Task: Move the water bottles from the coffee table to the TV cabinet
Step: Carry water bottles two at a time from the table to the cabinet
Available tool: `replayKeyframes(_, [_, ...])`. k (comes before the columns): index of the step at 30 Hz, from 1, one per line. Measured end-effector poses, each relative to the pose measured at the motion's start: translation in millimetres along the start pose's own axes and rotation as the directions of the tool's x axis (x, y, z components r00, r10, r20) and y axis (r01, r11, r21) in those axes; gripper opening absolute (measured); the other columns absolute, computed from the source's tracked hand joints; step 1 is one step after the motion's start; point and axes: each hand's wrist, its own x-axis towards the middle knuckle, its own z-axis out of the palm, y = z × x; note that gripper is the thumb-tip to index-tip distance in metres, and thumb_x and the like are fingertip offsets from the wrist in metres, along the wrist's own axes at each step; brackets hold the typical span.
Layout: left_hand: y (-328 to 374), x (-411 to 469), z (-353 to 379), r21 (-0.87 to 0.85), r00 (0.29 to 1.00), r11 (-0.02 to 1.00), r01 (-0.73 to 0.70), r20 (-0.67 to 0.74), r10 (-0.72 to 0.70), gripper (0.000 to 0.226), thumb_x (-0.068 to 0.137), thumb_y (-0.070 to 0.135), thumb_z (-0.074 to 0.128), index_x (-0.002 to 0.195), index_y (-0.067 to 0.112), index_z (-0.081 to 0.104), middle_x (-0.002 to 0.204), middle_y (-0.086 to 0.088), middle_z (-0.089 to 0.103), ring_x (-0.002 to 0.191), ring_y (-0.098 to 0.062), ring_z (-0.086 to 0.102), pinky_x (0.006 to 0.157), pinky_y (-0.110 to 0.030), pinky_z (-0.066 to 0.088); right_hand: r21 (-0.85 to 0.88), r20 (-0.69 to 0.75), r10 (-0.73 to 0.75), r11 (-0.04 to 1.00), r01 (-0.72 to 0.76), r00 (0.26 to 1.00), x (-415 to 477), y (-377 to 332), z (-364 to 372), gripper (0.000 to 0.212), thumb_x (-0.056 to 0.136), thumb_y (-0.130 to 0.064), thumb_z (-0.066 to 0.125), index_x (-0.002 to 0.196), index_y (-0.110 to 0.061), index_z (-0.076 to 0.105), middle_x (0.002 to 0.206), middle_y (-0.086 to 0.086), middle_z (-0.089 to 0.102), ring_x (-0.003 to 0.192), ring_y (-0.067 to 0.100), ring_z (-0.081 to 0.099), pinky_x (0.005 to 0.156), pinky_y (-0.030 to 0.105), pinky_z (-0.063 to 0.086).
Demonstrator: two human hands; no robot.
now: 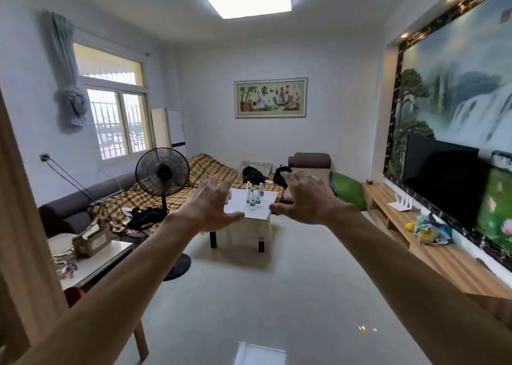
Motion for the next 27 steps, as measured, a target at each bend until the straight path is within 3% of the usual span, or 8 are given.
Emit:
replayKeyframes(8, [21,99,27,0.055,0.999,0.998,0.018,0.026,-0.020,0.098,0.083,0.059,0.064,0.158,0.025,0.011,0.167,-0.012,0.006,0.152,-0.036,0.012,0.119,-0.052,0.021,0.039,0.009,-0.030,0.999,0.030,1.000,66,85,23,0.100,0.075,-0.061,0.069,0.151,-0.018,0.021,0.156,0.007,0.032,0.140,0.029,0.034,0.114,0.044,0.029])
replayKeyframes(16, [20,184,76,0.071,0.998,0.996,0.063,-0.003,-0.063,0.096,0.081,0.065,0.061,0.158,0.031,0.012,0.168,-0.004,0.005,0.154,-0.030,0.009,0.118,-0.067,0.006,0.180,0.002,0.022,0.983,-0.022,1.000,122,168,51,0.090,0.082,-0.052,0.068,0.151,-0.015,0.025,0.152,0.010,0.036,0.133,0.031,0.043,0.109,0.048,0.039])
replayKeyframes(21, [15,240,96,0.010,0.999,0.999,0.041,0.009,-0.041,0.098,0.080,0.063,0.064,0.157,0.030,0.014,0.167,-0.009,0.008,0.153,-0.034,0.012,0.117,-0.064,0.020,0.223,-0.011,0.018,0.975,-0.015,1.000,161,192,77,0.083,0.089,-0.047,0.063,0.152,-0.014,0.021,0.157,0.011,0.030,0.140,0.032,0.035,0.113,0.048,0.035])
replayKeyframes(27, [-11,314,128,-0.018,0.999,0.999,0.033,-0.006,-0.033,0.098,0.081,0.063,0.064,0.157,0.027,0.015,0.167,-0.010,0.008,0.153,-0.033,0.011,0.119,-0.062,0.019,0.198,-0.018,0.014,0.980,-0.010,1.000,231,207,116,0.080,0.090,-0.049,0.059,0.152,-0.015,0.021,0.156,0.010,0.031,0.140,0.031,0.035,0.113,0.046,0.035])
